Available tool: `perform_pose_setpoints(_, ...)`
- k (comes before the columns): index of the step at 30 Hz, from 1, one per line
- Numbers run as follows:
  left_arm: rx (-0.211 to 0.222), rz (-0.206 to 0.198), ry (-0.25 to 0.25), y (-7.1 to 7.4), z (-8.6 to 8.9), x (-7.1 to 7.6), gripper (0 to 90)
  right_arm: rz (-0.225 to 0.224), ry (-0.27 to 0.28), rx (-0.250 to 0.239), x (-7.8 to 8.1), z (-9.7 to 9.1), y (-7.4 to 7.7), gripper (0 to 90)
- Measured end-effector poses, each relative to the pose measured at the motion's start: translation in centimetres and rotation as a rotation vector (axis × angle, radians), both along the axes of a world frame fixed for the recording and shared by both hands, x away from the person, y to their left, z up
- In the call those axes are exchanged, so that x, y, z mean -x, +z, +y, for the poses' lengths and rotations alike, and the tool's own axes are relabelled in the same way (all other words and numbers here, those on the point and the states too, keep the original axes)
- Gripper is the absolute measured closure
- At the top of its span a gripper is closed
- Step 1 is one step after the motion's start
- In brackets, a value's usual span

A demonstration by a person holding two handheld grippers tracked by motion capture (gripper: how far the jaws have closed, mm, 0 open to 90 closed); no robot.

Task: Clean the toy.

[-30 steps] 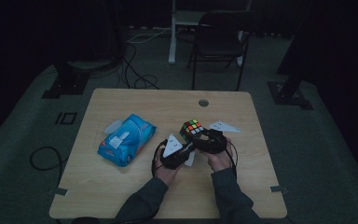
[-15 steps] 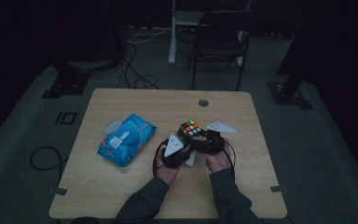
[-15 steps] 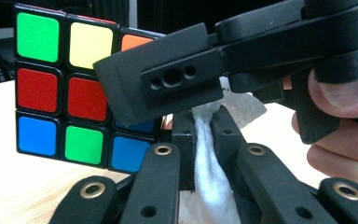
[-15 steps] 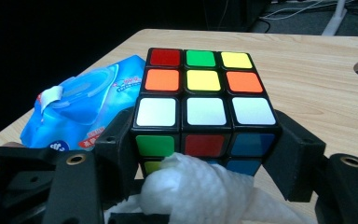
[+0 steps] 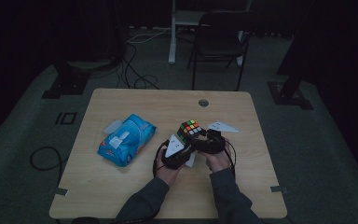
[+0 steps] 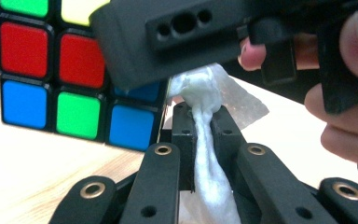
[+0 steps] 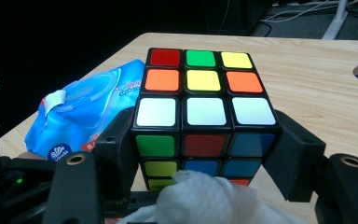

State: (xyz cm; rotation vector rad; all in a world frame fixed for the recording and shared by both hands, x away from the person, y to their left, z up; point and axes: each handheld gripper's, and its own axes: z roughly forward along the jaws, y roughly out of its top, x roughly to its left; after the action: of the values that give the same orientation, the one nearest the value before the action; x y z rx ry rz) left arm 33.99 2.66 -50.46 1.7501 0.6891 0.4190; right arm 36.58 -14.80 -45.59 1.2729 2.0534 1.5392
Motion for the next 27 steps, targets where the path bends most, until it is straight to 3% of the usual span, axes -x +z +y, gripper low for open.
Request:
perform_pose_setpoints(8,-0.005,-0.012,-0.011,0.3,0.5,0.5,84.2,-0.004,-0.009,0.003,-0.1,-0.6,0.1,34.6)
perform_pose_setpoints(27,-0.016,-0.008,0.013,0.8,3.0,0.5,84.3,-0.01,-0.019,0.075,-0.2,-1.5,-0.6,34.6)
